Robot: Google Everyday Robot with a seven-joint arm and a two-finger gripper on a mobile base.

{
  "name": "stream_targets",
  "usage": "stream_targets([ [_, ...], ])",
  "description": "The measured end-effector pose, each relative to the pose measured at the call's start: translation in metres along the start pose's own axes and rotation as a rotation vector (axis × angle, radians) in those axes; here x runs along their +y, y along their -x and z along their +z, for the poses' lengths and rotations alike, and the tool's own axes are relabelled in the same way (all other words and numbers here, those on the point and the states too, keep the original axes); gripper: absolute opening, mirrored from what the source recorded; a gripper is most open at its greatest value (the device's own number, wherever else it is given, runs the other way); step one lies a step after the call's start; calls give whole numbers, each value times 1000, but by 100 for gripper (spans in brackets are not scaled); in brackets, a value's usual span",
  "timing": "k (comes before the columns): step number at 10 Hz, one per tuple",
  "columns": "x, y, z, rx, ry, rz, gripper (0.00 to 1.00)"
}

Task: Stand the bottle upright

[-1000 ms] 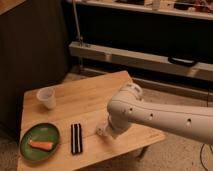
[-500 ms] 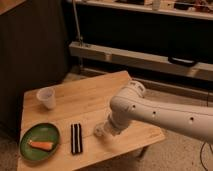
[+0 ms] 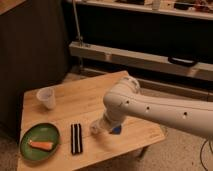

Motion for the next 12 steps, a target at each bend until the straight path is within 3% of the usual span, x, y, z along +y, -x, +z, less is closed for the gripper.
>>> stream_targets([
  [1, 2, -7, -3, -10, 24, -22, 14],
  [4, 9, -21, -2, -49, 33, -78, 14],
  [6, 17, -30, 4, -96, 18, -120, 14],
  [8, 28, -36, 2, -144, -25, -162, 14],
  [12, 40, -46, -5, -194, -19, -187, 14],
])
